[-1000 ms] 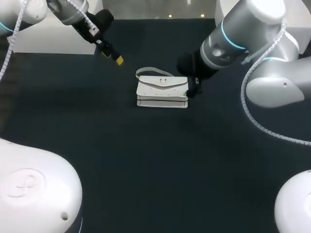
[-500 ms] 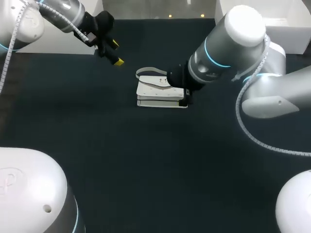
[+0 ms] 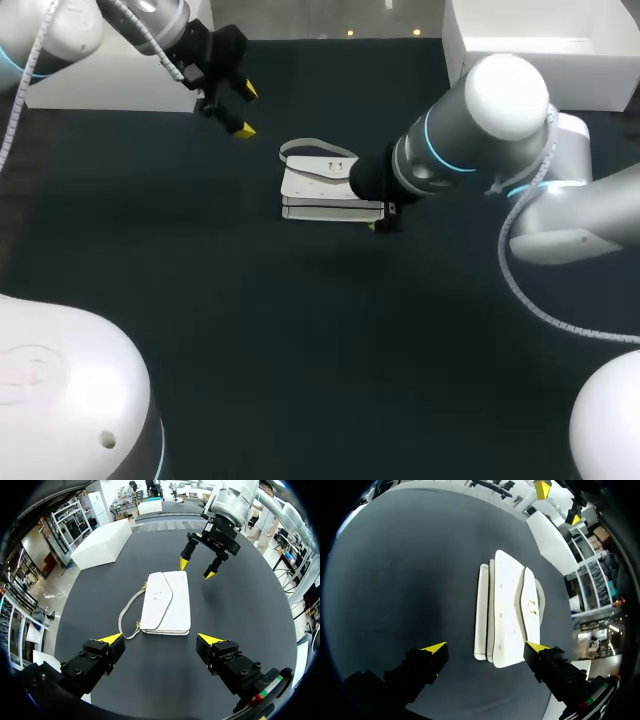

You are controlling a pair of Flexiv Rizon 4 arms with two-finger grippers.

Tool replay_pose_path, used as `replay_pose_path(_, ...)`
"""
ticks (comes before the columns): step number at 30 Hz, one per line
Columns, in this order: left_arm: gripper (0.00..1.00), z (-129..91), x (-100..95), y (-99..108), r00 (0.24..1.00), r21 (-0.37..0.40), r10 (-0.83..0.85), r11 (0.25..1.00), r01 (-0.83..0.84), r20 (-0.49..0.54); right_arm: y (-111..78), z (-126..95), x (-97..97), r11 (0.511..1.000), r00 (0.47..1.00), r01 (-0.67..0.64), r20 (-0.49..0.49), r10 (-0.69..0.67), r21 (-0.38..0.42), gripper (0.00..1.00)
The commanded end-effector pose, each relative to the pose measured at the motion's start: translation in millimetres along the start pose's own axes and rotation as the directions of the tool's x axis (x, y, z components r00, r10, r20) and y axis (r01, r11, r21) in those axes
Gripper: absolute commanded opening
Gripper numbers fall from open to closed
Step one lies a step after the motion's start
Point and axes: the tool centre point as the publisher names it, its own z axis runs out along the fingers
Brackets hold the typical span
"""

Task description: Pick up the bag, open it, inspect its contents, close it, and place it on the opposite side

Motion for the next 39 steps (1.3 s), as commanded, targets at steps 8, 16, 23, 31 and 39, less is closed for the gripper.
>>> replay_pose_path(8,1.00,27,10.7,-18,0.993,0.032,0.115,0.993,-0.116,0.023,4.3,19,-3.6,0.996,0.996,0.003,0.086,-0.011,0.086,0.76)
replay_pose_path(16,1.00,40,16.3,-22,0.985,0.022,0.173,0.985,-0.173,-0.001,1.9,23,-10.9,0.991,0.993,0.037,0.107,-0.051,0.125,0.49)
replay_pose_path(23,1.00,42,16.4,-21,0.982,0.024,0.187,0.982,-0.187,-0.007,-1.4,31,-13.6,0.988,0.993,0.048,0.101,-0.064,0.147,0.49)
replay_pose_path(31,1.00,48,16.4,-19,0.982,0.020,0.185,0.983,-0.184,-0.028,-2.2,35,-15.7,0.989,0.992,0.035,0.117,-0.052,0.145,0.42)
replay_pose_path(39,1.00,51,17.3,-20,0.979,0.020,0.199,0.980,-0.199,-0.041,-2.8,36,-16.6,0.988,0.991,0.028,0.128,-0.048,0.151,0.28)
